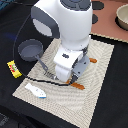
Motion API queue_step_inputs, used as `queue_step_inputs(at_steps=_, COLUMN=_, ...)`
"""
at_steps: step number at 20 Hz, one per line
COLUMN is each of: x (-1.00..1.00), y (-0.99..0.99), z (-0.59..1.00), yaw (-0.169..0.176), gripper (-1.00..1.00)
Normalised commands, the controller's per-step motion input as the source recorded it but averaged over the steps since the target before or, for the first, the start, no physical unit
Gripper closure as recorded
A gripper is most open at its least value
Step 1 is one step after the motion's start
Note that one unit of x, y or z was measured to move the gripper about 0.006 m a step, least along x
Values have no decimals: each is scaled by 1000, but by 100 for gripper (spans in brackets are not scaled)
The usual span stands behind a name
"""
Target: Interact with the objects in diverse but meaningful ways.
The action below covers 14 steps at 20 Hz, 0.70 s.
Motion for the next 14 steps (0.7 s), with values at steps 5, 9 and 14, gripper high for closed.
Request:
queue_step_inputs(at_steps=5, x=215, y=327, z=640, yaw=1, gripper=100)
queue_step_inputs(at_steps=9, x=153, y=425, z=1000, yaw=2, gripper=100)
queue_step_inputs(at_steps=14, x=256, y=621, z=1000, yaw=5, gripper=100)
